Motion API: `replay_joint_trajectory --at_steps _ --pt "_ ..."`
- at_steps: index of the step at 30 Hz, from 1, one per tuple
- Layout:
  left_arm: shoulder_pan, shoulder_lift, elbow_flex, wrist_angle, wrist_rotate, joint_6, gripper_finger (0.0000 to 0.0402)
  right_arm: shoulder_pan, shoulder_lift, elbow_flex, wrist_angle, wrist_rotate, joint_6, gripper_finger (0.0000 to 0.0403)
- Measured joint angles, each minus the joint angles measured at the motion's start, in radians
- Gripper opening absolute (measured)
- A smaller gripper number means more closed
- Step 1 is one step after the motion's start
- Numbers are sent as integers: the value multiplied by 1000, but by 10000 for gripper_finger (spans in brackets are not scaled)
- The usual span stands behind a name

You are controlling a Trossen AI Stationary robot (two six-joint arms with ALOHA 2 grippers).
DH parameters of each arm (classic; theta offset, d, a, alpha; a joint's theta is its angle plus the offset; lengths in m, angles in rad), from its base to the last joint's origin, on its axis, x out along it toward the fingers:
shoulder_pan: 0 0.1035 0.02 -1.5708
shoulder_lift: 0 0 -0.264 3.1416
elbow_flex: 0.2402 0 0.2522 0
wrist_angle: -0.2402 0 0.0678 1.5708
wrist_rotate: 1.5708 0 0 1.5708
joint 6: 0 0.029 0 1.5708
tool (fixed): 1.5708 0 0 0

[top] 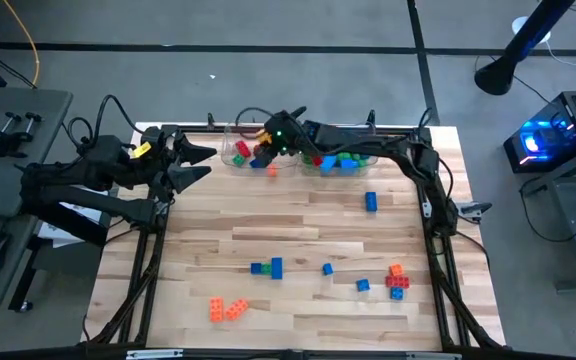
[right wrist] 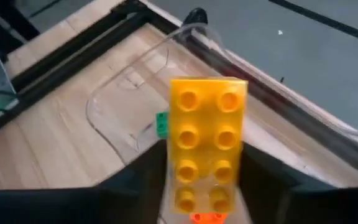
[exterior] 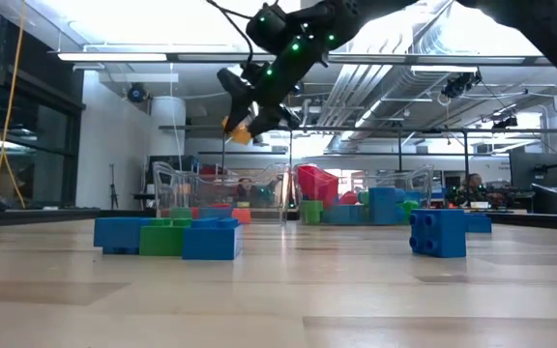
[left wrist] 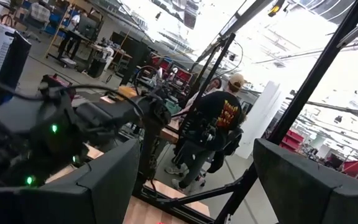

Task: Sort blocks by size
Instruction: Put the yellow lego piece into the left transparent bin, then put the blue lego piece into the left transparent bin

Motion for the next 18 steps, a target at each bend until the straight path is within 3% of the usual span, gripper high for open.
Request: replay_joint_trajectory --at_steps 4,7,14,18 --pt "0 0 0 -1 0 9 298 -20 -27 1 -75 -138 -23 303" --pt "0 2 0 -4 0 18 298 -10 -55 1 -181 -151 -68 345" --pt "0 9 0 -18 0 17 298 87 -129 -9 -442 -65 -109 350" --pt "0 9 0 -45 0 16 298 180 -228 -147 -564 -13 -59 343"
